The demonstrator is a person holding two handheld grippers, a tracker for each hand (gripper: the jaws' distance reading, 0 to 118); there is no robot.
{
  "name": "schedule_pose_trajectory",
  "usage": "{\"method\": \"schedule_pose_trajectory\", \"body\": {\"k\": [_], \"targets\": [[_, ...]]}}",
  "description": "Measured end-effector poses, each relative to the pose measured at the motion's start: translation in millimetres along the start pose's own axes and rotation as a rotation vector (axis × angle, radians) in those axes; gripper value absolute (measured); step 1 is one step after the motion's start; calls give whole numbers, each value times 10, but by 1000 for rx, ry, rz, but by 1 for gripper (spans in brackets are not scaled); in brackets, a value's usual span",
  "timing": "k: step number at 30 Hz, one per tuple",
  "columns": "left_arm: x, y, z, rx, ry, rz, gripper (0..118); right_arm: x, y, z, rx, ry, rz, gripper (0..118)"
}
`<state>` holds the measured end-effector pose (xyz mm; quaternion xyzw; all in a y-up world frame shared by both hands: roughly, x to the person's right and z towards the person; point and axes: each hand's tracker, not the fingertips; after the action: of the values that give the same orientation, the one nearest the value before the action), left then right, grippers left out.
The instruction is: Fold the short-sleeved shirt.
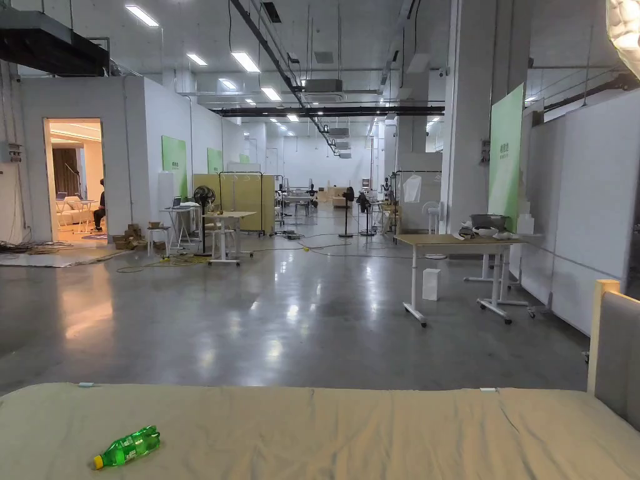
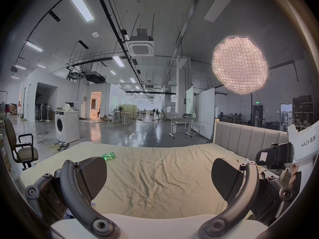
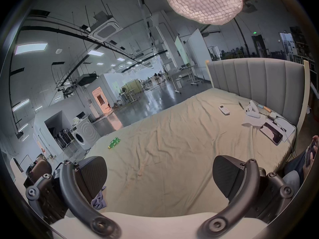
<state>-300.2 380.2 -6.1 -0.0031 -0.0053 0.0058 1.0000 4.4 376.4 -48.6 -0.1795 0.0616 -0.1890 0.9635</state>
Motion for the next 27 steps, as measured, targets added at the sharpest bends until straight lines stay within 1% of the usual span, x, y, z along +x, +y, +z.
{"method": "schedule_pose_trajectory", "body": {"k": [1, 2, 4, 7, 8, 9, 12, 13, 15, 16, 17, 19, 21, 22, 23, 25, 27], "targets": [[2, -1, 4, 2, -2, -3, 118, -13, -12, 17, 28, 41, 6, 118], [6, -2, 7, 3, -1, -5, 118, -14, -2, 15, 37, 60, 8, 118], [10, 0, 11, 0, 2, -7, 118, -43, 48, -12, 19, 24, 9, 118], [6, -5, 20, -3, 1, -5, 118, -7, 60, -66, 10, -46, -9, 118], [3, -4, 21, -4, 1, -5, 118, 20, 55, -86, 10, -72, -26, 118], [2, -5, 22, -6, 1, -6, 118, 35, 46, -87, 19, -80, -32, 118], [3, -4, 23, -6, 1, -13, 118, 126, 30, -65, 31, -58, -73, 118], [9, -4, 18, -4, 4, -13, 118, 167, 1, -57, 38, -25, -89, 118], [23, -2, 4, -5, 7, -11, 118, 191, -3, -68, 61, -9, -75, 118], [25, -6, 1, -6, 2, -12, 118, 188, -23, -70, 116, -19, -34, 118], [33, -9, 4, -6, -1, -14, 118, 177, -39, -72, 145, -36, 26, 118], [55, -13, 10, -9, -7, -22, 118, 140, -88, -76, 207, -97, 215, 118], [64, -26, 14, -11, -11, -39, 118, 97, -178, -64, 261, -159, 339, 118], [68, -31, 12, -9, -7, -44, 118, 58, -206, -59, 288, -183, 387, 118], [70, -33, 4, -10, -1, -41, 118, 30, -229, -65, 287, -178, 422, 118], [66, -31, -10, -15, -7, -8, 118, -10, -247, -48, 284, -140, 463, 118], [37, -21, -3, -10, -26, 19, 118, -26, -276, -35, 265, -61, 457, 118]]}}
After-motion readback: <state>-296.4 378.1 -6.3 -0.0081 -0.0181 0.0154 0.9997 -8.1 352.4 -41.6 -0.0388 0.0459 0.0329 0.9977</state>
